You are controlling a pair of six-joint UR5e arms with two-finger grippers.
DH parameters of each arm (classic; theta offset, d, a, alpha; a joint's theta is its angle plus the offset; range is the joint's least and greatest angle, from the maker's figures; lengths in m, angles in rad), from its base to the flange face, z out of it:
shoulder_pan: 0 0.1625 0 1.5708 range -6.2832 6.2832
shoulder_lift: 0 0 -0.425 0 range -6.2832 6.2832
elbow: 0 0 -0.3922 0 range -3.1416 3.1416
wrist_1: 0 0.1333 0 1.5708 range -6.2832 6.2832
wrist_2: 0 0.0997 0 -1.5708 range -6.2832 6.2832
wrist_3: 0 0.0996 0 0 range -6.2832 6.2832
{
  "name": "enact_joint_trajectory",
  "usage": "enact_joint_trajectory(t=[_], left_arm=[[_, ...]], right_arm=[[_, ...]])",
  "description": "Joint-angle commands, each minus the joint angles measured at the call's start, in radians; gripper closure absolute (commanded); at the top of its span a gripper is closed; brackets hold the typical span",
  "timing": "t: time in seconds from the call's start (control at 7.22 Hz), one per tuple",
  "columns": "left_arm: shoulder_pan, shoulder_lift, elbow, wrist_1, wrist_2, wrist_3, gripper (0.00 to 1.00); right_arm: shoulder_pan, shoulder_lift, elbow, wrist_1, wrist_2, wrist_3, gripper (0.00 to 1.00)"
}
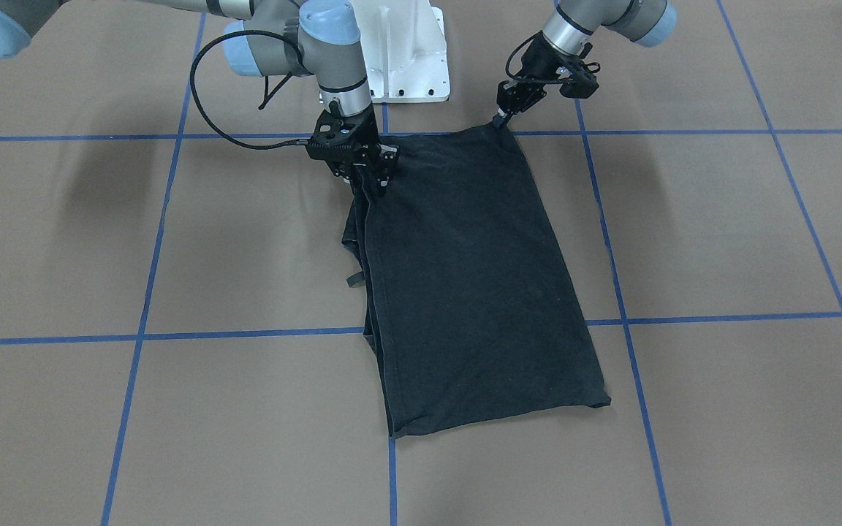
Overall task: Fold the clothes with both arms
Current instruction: 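Grasp the near edge with the right gripper and lift with both grippers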
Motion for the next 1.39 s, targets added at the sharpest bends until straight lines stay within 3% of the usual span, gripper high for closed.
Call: enact_joint_trajectory(t=[0.0, 0.28, 0.69, 1.25], left_arm=[[0.000, 0.000, 0.000, 0.001, 0.000, 0.003, 1.00], [0.000, 0.000, 0.000, 0.000, 0.000, 0.005, 1.00], [-0.002, 0.005, -0.021, 0.000, -0.030, 0.011, 1.00], [0.000, 0.113, -0.279, 0.000, -0.148, 0.011, 1.00]], right_arm=[[-0.001, -0.004, 0.013, 0.000, 0.008, -0.001, 0.97], [0.000, -0.018, 0.058, 0.000, 0.030, -0.010, 1.00], [-0.043, -0.033, 0.192, -0.163, 0.042, -0.016, 1.00], [-0.123, -0.167, 0.418, -0.233, 0.034, -0.014, 1.00]])
